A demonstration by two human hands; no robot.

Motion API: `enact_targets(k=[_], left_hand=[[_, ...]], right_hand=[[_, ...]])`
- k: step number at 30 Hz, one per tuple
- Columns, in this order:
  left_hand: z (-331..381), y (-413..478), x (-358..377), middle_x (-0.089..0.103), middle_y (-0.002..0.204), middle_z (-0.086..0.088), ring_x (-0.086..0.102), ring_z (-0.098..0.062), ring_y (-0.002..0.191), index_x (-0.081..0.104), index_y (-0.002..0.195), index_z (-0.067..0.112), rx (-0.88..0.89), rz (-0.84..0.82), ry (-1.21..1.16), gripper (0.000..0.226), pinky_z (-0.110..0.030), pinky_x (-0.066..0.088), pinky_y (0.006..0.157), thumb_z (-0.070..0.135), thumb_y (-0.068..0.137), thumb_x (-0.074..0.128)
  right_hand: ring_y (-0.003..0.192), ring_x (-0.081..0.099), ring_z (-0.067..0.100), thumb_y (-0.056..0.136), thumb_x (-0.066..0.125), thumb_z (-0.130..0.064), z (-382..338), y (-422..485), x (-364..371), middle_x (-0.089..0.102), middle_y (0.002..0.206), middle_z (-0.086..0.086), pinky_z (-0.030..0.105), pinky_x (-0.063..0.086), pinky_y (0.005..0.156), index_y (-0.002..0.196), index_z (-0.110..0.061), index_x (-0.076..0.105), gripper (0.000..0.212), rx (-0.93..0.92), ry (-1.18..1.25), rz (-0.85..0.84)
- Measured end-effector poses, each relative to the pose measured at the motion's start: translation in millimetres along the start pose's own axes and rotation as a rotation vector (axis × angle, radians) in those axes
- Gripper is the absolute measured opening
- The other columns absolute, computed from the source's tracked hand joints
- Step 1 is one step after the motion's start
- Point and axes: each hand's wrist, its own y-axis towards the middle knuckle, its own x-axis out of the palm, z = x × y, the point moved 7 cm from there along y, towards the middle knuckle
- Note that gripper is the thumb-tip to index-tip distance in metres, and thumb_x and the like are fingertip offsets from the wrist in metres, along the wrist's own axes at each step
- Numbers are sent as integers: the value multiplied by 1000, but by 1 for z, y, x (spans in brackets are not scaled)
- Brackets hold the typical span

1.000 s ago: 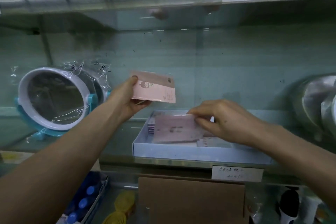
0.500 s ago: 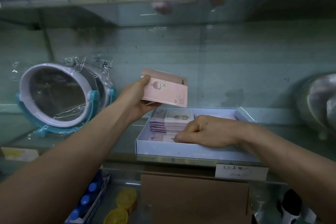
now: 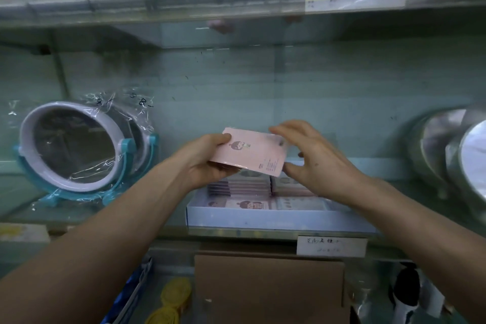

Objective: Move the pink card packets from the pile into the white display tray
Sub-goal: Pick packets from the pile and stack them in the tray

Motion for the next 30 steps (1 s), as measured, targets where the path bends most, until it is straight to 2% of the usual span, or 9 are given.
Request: enact_targets(k=[3, 6, 8, 11, 16, 20, 24, 27, 30], left_hand=[[-6, -5, 8, 59, 85, -15, 60, -24, 75, 53, 89, 5, -18, -18, 38, 14, -35, 56, 63, 15, 98, 48], [-11, -6, 4, 55, 96, -16, 62, -29, 80, 53, 95, 6, -26, -31, 21, 24, -37, 57, 65, 29, 96, 52], [-13, -6, 1, 58, 106, -19, 63, -29, 83, 53, 105, 4, -28, -65, 23, 34, -36, 58, 60, 37, 96, 50], [-9, -7, 1, 61, 116, -18, 63, -26, 91, 53, 114, 2, -11, -103, 67, 43, -34, 59, 63, 40, 97, 45], [4, -8, -1, 59, 84, -6, 55, -15, 74, 62, 91, 11, 130, -23, 377, 8, -27, 47, 65, 12, 94, 55], [0, -4, -11, 64, 71, -5, 57, -11, 55, 65, 87, 7, 177, 64, 429, 13, -17, 45, 44, -1, 90, 56], [-3, 0, -16, 64, 77, -9, 57, -15, 62, 65, 88, 5, 169, 94, 412, 12, -22, 48, 53, -1, 90, 55], [-1, 4, -12, 63, 75, -8, 56, -14, 61, 64, 90, 8, 150, 84, 373, 14, -22, 46, 52, 1, 92, 52], [4, 7, -2, 63, 55, 0, 56, -7, 45, 61, 84, 14, 117, 63, 307, 16, -14, 43, 40, 5, 93, 52]], right_hand=[[96, 55, 8, 91, 61, -18, 2, 0, -6, 64, 105, -10, 21, 42, 81, 110, -20, 70, 22, -12, 131, 97], [58, 45, 12, 92, 58, -19, 23, -5, 1, 55, 68, -8, 28, 41, 60, 83, -11, 68, 16, 144, 375, -1], [70, 63, 25, 91, 61, -18, 30, -8, 3, 70, 80, -2, 35, 52, 68, 89, -16, 71, 11, 203, 450, -19], [78, 67, 14, 91, 61, -11, 35, -9, 1, 72, 90, -3, 18, 50, 64, 102, -22, 67, 17, 278, 572, 14], [64, 57, 11, 92, 59, -8, 38, -11, 8, 71, 88, 5, 19, 49, 54, 104, -21, 63, 18, 410, 735, -45], [65, 62, 9, 97, 49, -8, 36, -18, 24, 72, 84, 0, 21, 50, 56, 99, -16, 67, 20, 491, 839, -191], [65, 64, 10, 97, 44, -6, 32, -20, 27, 73, 81, 1, 21, 54, 60, 97, -13, 68, 24, 515, 926, -277], [62, 61, 12, 95, 48, -2, 30, -13, 18, 70, 84, 6, 21, 54, 55, 114, -7, 62, 24, 498, 926, -197], [51, 55, 12, 91, 56, 1, 44, -5, 2, 62, 74, 9, 25, 57, 51, 139, -9, 40, 52, 601, 958, -17]])
